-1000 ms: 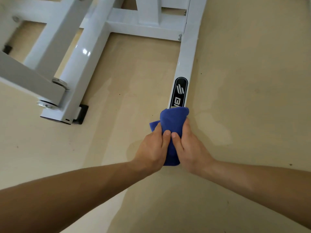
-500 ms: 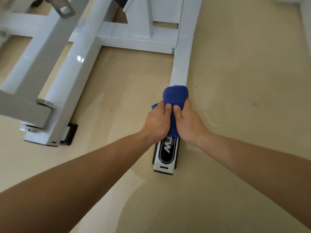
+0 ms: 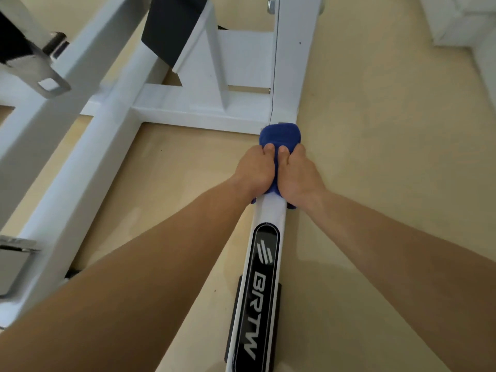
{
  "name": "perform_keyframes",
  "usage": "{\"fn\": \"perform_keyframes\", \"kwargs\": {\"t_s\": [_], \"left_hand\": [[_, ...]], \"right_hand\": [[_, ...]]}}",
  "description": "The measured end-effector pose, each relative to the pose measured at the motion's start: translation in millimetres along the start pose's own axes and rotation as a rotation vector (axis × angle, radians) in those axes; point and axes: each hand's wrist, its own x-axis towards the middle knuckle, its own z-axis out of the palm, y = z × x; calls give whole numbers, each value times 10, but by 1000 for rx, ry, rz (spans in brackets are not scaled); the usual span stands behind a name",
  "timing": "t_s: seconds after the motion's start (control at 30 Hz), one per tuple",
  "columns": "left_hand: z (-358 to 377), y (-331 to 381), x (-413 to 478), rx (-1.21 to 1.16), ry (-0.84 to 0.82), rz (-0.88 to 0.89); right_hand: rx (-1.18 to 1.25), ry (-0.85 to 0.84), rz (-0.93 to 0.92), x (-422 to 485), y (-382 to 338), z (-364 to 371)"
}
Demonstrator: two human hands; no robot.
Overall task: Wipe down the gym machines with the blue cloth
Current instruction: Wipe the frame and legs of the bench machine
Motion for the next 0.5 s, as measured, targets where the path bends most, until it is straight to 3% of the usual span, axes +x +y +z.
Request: {"fn": "perform_keyframes", "kwargs": {"t_s": [0.07,0.23,0.5], "left_hand": [[14,76,140,1,13,-25],[25,175,416,-15,64,-59],[31,259,567,57,150,-42]], "right_hand": [[-98,20,-19,139,-30,-24],[-64,54,-13,425,-43,-55],[164,61,122,684,-57,-110]]}}
